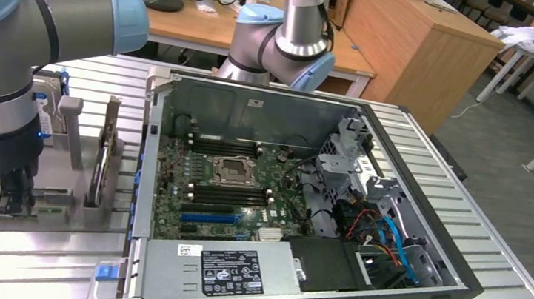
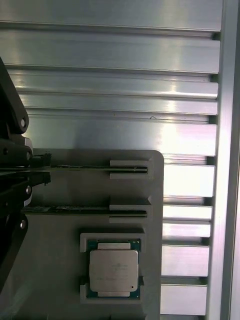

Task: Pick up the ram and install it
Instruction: 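Pick up the ram and move it above insertion slot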

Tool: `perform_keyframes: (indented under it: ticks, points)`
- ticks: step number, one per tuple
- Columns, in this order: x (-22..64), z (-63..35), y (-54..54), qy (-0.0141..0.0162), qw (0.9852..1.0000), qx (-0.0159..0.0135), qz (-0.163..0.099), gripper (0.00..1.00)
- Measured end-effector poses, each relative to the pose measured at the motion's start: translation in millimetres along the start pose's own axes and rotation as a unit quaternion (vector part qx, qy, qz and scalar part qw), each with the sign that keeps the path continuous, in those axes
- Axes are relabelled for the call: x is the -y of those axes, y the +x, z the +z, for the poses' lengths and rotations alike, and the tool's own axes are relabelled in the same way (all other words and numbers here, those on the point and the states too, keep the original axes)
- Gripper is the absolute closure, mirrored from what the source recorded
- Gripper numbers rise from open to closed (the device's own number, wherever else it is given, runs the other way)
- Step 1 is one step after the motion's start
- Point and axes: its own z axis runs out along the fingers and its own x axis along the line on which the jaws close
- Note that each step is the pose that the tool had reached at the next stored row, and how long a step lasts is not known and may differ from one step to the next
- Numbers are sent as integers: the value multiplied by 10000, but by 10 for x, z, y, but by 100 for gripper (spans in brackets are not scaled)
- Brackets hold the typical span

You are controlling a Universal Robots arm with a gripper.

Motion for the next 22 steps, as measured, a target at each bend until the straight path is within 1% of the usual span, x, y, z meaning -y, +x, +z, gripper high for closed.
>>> perform_keyframes:
  ticks: [1, 3, 14, 18, 22]
  points:
    - [0, 0, 0, 0, 10000, 0, 0, 86]
    - [0, 0, 0, 0, 10000, 0, 0, 88]
    - [0, -1, 0, 0, 10000, 0, 0, 88]
    - [-2, -54, -1, 0, 10000, -1, 0, 88]
    - [-4, -138, -4, 0, 10000, 0, 0, 88]
